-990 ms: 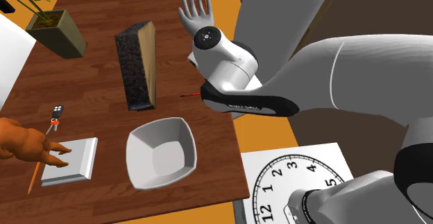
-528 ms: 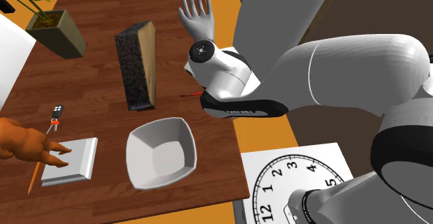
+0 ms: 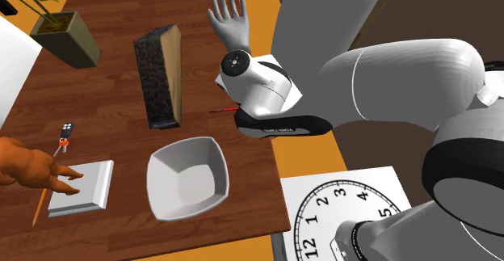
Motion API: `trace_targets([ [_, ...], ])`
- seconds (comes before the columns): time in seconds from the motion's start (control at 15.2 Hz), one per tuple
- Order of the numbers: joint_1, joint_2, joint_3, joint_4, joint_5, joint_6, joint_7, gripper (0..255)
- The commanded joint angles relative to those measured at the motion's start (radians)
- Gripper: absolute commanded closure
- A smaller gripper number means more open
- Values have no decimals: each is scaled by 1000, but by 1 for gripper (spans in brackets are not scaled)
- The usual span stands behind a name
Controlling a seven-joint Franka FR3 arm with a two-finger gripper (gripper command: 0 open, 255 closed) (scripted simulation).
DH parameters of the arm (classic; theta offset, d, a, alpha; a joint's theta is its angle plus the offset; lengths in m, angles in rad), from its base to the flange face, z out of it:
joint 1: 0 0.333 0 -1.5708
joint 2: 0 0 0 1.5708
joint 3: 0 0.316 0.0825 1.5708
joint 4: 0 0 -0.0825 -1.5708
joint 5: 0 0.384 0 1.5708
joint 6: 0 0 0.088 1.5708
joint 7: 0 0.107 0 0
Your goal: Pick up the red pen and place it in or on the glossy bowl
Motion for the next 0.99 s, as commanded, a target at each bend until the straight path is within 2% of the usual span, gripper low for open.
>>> trace_targets([
  [0.0, 0, 0, 0, 0, 0, 0, 0, 0],
  [0.07, 0, 0, 0, 0, 0, 0, 0, 255],
  [0.66, 0, 0, 0, 0, 0, 0, 0, 255],
  [0.92, -4, -34, 8, 14, 36, -41, -34, 255],
])
